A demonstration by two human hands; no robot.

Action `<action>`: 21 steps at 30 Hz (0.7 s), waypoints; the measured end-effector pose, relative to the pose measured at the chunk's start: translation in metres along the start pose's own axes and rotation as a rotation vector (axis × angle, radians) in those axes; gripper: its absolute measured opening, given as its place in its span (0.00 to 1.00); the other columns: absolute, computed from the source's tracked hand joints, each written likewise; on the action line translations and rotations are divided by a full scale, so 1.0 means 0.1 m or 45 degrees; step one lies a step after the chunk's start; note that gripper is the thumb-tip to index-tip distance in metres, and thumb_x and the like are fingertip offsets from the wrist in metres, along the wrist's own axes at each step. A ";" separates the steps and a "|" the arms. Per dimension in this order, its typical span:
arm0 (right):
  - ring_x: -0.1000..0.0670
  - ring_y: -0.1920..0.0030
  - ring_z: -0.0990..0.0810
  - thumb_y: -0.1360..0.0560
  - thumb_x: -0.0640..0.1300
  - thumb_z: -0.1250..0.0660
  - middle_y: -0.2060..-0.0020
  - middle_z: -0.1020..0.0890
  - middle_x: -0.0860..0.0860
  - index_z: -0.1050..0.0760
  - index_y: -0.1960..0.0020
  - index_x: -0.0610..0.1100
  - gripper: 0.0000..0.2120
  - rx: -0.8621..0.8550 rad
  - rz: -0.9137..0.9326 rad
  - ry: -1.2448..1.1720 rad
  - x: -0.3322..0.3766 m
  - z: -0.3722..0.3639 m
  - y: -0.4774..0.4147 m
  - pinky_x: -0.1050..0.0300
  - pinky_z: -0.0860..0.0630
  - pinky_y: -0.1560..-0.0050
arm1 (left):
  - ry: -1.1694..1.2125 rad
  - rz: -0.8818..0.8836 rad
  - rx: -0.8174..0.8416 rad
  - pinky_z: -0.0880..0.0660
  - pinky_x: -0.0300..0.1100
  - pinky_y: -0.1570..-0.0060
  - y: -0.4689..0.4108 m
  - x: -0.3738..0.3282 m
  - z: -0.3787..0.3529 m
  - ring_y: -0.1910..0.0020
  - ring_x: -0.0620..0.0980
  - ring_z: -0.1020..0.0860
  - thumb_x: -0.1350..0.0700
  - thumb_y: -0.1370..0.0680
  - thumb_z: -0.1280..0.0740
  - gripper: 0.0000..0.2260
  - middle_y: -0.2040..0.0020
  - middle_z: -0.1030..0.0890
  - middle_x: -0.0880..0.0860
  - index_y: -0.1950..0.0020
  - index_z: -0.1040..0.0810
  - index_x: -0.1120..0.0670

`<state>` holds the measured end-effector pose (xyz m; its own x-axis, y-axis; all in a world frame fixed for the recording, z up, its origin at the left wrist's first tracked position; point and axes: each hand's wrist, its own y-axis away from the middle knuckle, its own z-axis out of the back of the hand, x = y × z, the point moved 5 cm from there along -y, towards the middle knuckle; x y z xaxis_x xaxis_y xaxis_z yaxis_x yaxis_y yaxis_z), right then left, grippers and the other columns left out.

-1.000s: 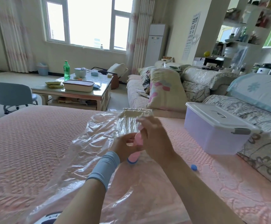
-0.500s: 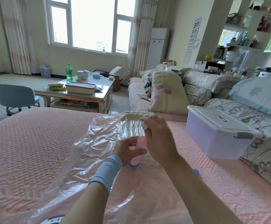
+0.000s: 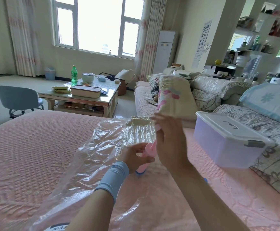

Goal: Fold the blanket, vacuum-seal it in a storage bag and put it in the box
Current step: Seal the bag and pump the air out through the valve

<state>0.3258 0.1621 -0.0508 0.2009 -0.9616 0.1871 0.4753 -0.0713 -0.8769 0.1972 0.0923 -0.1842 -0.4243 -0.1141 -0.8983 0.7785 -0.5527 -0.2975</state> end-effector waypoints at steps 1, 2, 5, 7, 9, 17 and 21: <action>0.48 0.38 0.24 0.22 0.36 0.37 0.41 0.19 0.48 0.19 0.40 0.45 0.15 0.212 -0.083 0.028 -0.05 -0.16 0.10 0.56 0.26 0.37 | -0.003 0.003 -0.007 0.22 0.37 0.52 0.00 -0.01 0.01 0.52 0.42 0.19 0.51 0.36 0.22 0.19 0.54 0.15 0.44 0.47 0.18 0.42; 0.48 0.38 0.23 0.22 0.37 0.36 0.41 0.19 0.49 0.19 0.40 0.46 0.14 0.416 -0.142 0.088 -0.12 -0.29 0.20 0.52 0.24 0.40 | -0.008 0.006 -0.010 0.22 0.37 0.53 0.00 -0.02 0.01 0.52 0.44 0.18 0.51 0.36 0.23 0.15 0.56 0.15 0.44 0.51 0.18 0.42; 0.48 0.42 0.21 0.20 0.43 0.37 0.44 0.18 0.53 0.19 0.42 0.49 0.11 0.638 -0.135 0.209 -0.17 -0.40 0.30 0.50 0.23 0.44 | -0.012 -0.008 -0.014 0.22 0.37 0.55 0.01 -0.04 0.02 0.54 0.44 0.18 0.45 0.40 0.25 0.12 0.58 0.15 0.45 0.59 0.20 0.40; 0.47 0.45 0.20 0.21 0.41 0.35 0.45 0.17 0.53 0.18 0.43 0.50 0.11 0.503 -0.073 0.173 -0.09 -0.25 0.15 0.51 0.22 0.47 | -0.011 -0.008 -0.013 0.23 0.37 0.53 0.00 -0.01 0.03 0.53 0.42 0.18 0.44 0.40 0.24 0.16 0.57 0.15 0.44 0.55 0.19 0.40; 0.48 0.45 0.20 0.23 0.39 0.35 0.45 0.17 0.53 0.18 0.44 0.48 0.12 0.210 0.019 0.099 0.01 -0.01 -0.05 0.50 0.22 0.46 | -0.008 0.004 -0.002 0.24 0.37 0.50 -0.02 0.01 0.04 0.51 0.41 0.19 0.47 0.39 0.21 0.21 0.54 0.16 0.44 0.46 0.18 0.42; 0.49 0.36 0.26 0.22 0.36 0.40 0.38 0.20 0.51 0.19 0.39 0.46 0.17 0.205 -0.041 0.038 -0.09 -0.12 0.07 0.56 0.28 0.36 | -0.003 -0.001 -0.003 0.25 0.31 0.53 -0.01 0.01 0.01 0.52 0.41 0.19 0.51 0.36 0.21 0.20 0.54 0.16 0.43 0.46 0.18 0.43; 0.45 0.41 0.22 0.22 0.39 0.37 0.41 0.19 0.50 0.19 0.39 0.47 0.14 0.683 -0.116 0.152 -0.18 -0.44 0.30 0.48 0.24 0.43 | -0.009 -0.016 -0.011 0.22 0.42 0.52 0.00 -0.03 0.04 0.53 0.46 0.18 0.48 0.37 0.23 0.12 0.56 0.16 0.47 0.56 0.20 0.44</action>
<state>0.2988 0.1661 -0.0997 0.0550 -0.9833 0.1732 0.8620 -0.0408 -0.5053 0.1965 0.0887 -0.1805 -0.4372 -0.1134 -0.8922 0.7772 -0.5469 -0.3113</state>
